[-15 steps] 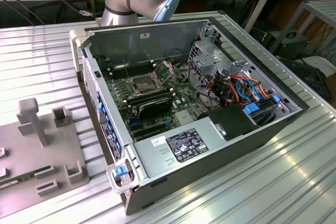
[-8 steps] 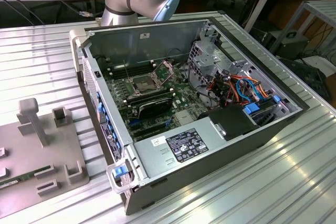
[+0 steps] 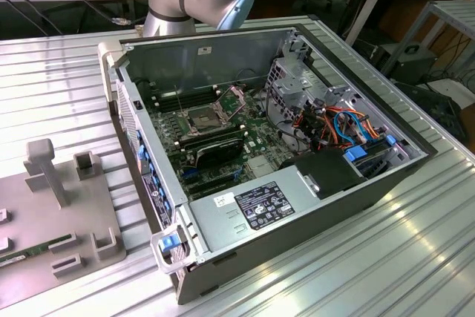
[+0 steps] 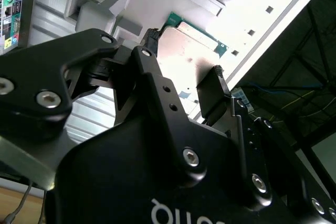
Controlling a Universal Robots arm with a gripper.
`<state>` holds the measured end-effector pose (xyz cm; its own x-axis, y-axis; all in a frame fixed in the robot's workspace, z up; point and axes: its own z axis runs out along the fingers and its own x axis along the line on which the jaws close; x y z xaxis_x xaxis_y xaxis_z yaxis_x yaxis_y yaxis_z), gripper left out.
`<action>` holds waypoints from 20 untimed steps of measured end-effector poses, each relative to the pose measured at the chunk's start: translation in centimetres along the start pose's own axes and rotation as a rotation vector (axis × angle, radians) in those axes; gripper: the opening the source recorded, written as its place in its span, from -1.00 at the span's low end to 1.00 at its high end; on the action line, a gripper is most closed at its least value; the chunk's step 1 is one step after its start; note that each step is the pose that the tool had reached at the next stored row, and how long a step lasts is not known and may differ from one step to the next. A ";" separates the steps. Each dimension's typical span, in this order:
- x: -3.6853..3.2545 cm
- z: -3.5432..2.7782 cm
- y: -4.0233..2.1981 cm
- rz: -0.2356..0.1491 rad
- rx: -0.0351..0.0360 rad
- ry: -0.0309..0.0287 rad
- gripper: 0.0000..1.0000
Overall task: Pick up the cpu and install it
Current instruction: 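Pick up the cpu and move it towards the insertion slot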
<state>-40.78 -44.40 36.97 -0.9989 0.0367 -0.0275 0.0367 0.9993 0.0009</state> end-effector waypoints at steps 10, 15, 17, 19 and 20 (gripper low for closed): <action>-1.44 0.10 0.00 0.009 0.0002 0.0000 0.09; -2.38 0.13 0.03 0.011 0.0003 0.0000 0.09; -2.70 0.15 0.04 0.011 0.0003 0.0000 0.09; -2.99 0.16 0.05 0.011 0.0003 0.0000 0.09; -3.33 0.16 0.06 0.011 0.0003 0.0000 0.09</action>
<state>-37.45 -44.46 36.90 -0.9985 0.0479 -0.0274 0.0479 0.9989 0.0009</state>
